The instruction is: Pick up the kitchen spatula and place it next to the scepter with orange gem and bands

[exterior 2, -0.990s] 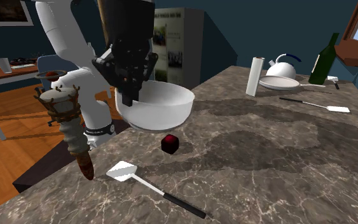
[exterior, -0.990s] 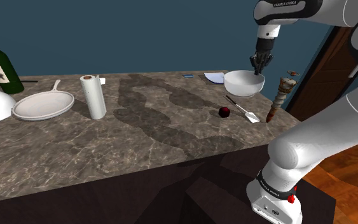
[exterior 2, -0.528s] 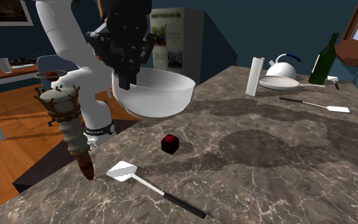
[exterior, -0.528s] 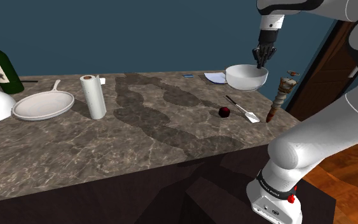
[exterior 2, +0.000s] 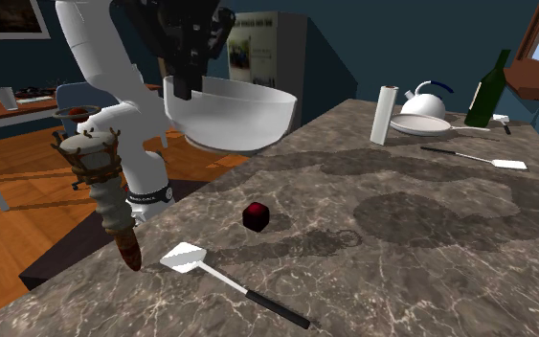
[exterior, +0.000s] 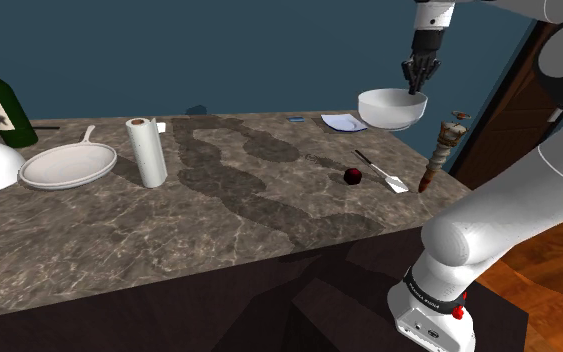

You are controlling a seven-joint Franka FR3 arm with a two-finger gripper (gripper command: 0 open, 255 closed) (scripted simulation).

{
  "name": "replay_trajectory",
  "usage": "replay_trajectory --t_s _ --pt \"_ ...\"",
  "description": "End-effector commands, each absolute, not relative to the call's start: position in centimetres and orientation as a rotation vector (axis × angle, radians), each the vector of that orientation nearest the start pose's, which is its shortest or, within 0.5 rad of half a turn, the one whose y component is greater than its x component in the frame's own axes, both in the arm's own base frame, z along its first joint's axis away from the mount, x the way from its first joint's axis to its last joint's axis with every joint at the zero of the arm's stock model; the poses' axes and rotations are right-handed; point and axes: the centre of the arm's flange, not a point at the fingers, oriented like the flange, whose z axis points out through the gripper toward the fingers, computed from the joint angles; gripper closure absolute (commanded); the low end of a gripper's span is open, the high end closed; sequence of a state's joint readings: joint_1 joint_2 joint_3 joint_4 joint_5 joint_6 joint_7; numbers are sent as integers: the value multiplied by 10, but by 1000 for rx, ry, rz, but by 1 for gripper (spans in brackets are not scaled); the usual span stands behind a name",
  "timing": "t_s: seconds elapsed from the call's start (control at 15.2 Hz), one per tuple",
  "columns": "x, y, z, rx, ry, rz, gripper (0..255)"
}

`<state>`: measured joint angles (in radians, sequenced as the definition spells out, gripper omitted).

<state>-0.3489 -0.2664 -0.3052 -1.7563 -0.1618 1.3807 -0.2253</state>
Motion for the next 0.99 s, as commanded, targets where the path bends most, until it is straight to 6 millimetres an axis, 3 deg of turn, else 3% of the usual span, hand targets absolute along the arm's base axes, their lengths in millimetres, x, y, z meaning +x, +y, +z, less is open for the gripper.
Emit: replay_trajectory --t_s 0.0,0.73,0.92 --pt "333 -307 661 -3082 681 228 255" --pt "333 -307 715 -3082 681 228 255" --pt "373 -310 715 -3082 681 228 255"
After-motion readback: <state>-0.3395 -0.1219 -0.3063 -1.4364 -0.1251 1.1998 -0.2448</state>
